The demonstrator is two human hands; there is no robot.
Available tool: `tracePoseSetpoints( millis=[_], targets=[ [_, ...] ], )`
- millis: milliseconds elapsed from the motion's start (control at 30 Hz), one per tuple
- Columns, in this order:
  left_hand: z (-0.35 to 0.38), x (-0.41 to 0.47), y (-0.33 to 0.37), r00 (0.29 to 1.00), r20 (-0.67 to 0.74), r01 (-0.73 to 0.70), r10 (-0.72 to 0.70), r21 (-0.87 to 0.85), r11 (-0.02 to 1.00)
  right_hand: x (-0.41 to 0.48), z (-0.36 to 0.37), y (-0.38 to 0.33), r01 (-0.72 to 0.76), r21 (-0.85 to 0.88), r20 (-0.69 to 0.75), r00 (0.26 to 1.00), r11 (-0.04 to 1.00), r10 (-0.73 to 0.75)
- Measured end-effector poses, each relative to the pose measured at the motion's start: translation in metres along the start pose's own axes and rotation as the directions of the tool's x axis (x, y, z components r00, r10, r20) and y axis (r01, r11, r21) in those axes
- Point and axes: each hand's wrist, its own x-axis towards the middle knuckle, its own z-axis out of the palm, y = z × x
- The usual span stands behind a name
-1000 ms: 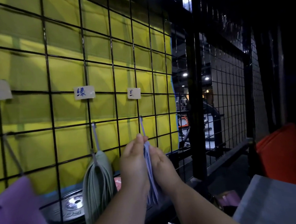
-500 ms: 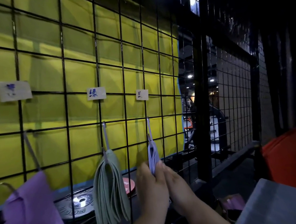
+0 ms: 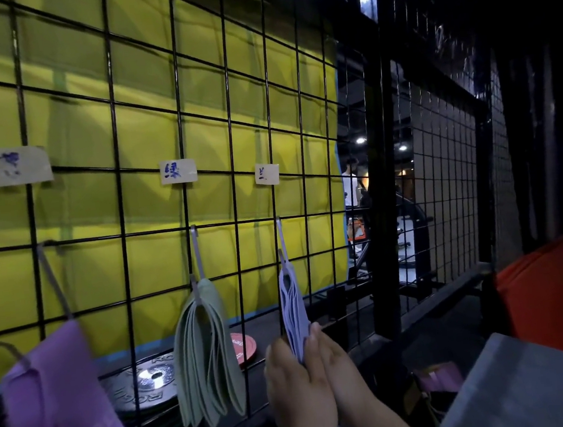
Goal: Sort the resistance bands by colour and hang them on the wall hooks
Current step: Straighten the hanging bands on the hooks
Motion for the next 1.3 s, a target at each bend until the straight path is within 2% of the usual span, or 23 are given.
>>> tracePoseSetpoints(
  millis=[133,167,267,367,500,700,833,1167,1300],
  targets=[
    [-0.004,0.002,-0.004,0.999,0.018,-0.035,0.035,0.006,0.999,-0.006,0.005,-0.002,-0.062,0.042,-0.079,0.995,0.997,0.065],
    [-0.005,0.002,-0.004,0.998,0.018,-0.052,0.052,0.007,0.999,-0.007,0.004,-0.003,-0.038,0.022,-0.1,0.994,0.999,0.04],
    [-0.006,0.001,-0.008,0.997,0.023,-0.079,0.078,0.014,0.997,-0.011,0.003,-0.007,-0.024,-0.071,-0.07,0.997,0.997,0.02],
    [-0.005,0.0,-0.018,0.996,0.03,-0.081,0.079,0.063,0.995,-0.015,0.004,-0.004,-0.058,-0.007,-0.042,0.997,0.998,0.058],
    [-0.005,0.0,-0.027,0.993,0.076,-0.096,0.088,0.097,0.991,-0.015,0.007,-0.003,-0.05,-0.003,-0.025,0.998,0.999,0.05],
    [-0.012,0.002,-0.026,0.972,0.233,-0.057,0.019,0.16,0.985,-0.012,0.008,0.006,-0.001,-0.008,-0.045,0.999,1.0,0.001],
    [-0.015,0.002,-0.026,0.962,0.272,-0.031,-0.024,0.193,0.981,-0.011,0.011,0.009,0.017,0.005,-0.064,0.998,1.0,-0.016],
    [-0.012,0.005,-0.034,0.98,0.199,-0.063,0.023,0.198,0.978,-0.004,0.017,0.02,-0.042,0.028,-0.106,0.993,0.999,0.045],
    [-0.011,0.005,-0.034,0.983,0.182,-0.034,0.001,0.181,0.983,-0.006,0.016,0.018,-0.079,0.029,-0.101,0.992,0.996,0.082]
  ],
)
